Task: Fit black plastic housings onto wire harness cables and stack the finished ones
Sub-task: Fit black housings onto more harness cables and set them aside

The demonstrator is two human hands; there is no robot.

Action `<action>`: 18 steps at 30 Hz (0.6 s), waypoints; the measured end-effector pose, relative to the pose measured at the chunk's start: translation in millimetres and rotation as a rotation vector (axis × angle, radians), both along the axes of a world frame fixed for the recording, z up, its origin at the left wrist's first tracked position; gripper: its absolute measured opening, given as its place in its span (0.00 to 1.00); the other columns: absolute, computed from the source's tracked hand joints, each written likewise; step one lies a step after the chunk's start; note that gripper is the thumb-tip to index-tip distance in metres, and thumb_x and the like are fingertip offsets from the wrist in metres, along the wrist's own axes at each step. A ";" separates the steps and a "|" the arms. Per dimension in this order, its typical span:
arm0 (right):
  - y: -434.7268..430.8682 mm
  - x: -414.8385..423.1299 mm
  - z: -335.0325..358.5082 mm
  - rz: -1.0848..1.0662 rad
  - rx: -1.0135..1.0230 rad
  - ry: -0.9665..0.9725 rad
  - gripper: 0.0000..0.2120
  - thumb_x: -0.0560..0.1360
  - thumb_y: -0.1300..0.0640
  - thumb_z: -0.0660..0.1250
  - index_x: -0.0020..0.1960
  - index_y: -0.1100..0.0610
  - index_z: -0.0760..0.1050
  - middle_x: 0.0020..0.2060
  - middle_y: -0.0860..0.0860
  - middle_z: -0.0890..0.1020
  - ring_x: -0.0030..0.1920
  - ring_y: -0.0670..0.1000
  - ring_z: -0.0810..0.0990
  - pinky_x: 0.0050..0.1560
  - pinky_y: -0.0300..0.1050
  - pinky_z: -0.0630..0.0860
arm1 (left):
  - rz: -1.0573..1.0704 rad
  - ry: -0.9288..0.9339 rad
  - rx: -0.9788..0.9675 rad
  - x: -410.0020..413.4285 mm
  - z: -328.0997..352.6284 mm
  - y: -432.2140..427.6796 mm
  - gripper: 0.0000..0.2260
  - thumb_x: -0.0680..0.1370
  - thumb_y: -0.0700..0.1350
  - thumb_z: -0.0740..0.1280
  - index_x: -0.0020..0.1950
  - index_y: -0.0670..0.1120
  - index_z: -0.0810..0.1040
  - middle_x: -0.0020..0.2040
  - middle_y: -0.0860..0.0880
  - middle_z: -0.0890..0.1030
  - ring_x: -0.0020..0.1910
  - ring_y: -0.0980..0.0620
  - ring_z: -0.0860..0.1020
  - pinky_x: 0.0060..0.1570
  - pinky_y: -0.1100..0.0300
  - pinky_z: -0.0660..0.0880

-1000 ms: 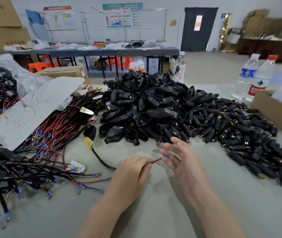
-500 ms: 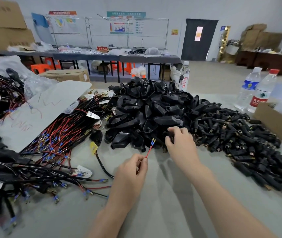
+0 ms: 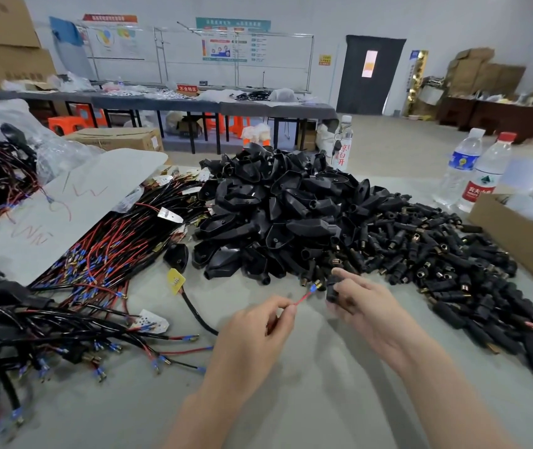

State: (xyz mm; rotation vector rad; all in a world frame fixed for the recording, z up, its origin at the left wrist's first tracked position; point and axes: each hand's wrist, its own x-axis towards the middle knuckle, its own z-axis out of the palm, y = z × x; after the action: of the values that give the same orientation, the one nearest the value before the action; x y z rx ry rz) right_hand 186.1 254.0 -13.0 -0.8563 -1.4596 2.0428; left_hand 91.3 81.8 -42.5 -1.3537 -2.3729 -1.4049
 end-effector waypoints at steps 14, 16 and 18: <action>-19.3 23.7 -4.6 0.066 -0.536 0.487 0.13 0.75 0.69 0.66 0.58 0.59 0.72 0.53 0.63 0.80 0.52 0.57 0.82 0.59 0.52 0.79 | -0.063 0.127 0.017 14.2 0.9 4.3 0.10 0.79 0.56 0.60 0.44 0.52 0.74 0.28 0.53 0.66 0.26 0.53 0.64 0.28 0.60 0.63; -19.4 24.5 -3.4 0.084 -0.548 0.500 0.14 0.75 0.68 0.66 0.58 0.59 0.71 0.54 0.62 0.80 0.52 0.57 0.82 0.59 0.52 0.79 | -0.045 0.137 0.004 13.5 0.7 4.3 0.11 0.80 0.56 0.59 0.43 0.52 0.75 0.28 0.53 0.67 0.26 0.53 0.65 0.27 0.62 0.60; -18.5 24.8 -4.1 0.083 -0.563 0.513 0.15 0.74 0.68 0.66 0.59 0.58 0.70 0.54 0.62 0.81 0.52 0.57 0.82 0.58 0.52 0.80 | -0.034 0.133 -0.008 12.6 -0.6 4.7 0.12 0.80 0.55 0.60 0.43 0.51 0.75 0.28 0.53 0.68 0.26 0.52 0.66 0.27 0.61 0.60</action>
State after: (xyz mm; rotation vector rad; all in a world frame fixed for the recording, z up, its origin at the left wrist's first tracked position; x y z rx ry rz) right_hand 210.9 235.5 -17.1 -0.4063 -0.6622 2.5367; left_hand 103.8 86.5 -43.1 -1.4471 -2.2843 -1.2717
